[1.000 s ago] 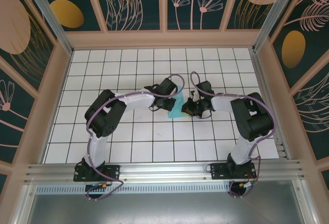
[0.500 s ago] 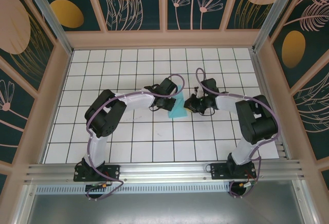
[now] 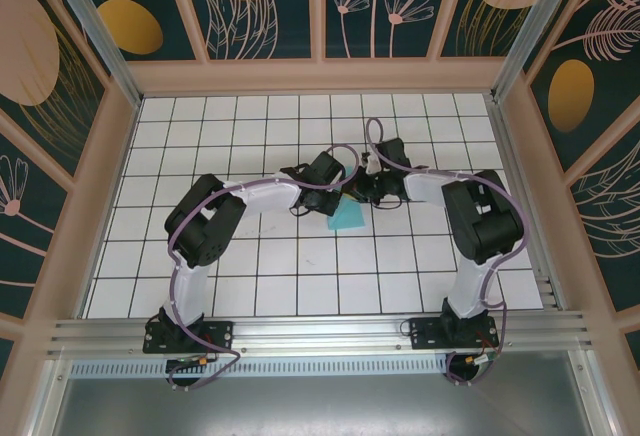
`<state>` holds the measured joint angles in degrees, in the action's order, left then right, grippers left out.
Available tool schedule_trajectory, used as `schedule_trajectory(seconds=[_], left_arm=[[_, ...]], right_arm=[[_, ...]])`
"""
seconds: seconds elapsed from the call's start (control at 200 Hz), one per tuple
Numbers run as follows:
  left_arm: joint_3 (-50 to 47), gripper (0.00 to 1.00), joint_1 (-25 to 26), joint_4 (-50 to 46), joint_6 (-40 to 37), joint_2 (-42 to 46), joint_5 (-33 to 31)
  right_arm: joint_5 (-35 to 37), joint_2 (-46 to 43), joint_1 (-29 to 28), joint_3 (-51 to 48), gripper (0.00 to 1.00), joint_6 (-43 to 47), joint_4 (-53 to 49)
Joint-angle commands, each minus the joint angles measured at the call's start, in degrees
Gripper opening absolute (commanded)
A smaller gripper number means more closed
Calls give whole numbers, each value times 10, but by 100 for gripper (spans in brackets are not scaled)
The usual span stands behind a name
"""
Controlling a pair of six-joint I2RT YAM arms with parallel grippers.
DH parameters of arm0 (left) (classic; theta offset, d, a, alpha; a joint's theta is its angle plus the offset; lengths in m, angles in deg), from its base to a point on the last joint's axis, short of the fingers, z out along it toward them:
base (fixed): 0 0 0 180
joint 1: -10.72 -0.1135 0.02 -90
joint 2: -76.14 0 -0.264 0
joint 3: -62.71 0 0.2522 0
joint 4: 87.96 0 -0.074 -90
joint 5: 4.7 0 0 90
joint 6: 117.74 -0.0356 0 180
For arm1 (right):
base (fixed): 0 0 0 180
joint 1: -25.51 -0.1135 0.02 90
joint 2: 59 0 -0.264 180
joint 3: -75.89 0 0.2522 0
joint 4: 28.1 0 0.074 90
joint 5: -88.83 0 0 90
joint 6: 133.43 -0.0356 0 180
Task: Fold a paper plane with a square sheet of paper (fold left side to right side)
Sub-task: Fold the triangle a second time at the center of the table.
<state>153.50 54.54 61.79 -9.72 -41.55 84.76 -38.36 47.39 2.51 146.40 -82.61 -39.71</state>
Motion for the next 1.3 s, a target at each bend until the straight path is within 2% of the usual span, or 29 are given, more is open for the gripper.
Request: schedule_trajectory(seconds=[0.0, 0.981, 1.126, 1.296], left_arm=[[-9, 9, -3, 3, -8, -14, 1], [-4, 9, -2, -5, -3, -13, -12], [7, 13, -2, -14, -3, 7, -13], [27, 30, -2, -41, -1, 48, -22]], right_arm=[[-1, 13, -4, 9, 10, -4, 5], [83, 48, -2, -11, 10, 56, -86], [90, 54, -1, -18, 10, 60, -91], [90, 59, -1, -24, 10, 57, -85]])
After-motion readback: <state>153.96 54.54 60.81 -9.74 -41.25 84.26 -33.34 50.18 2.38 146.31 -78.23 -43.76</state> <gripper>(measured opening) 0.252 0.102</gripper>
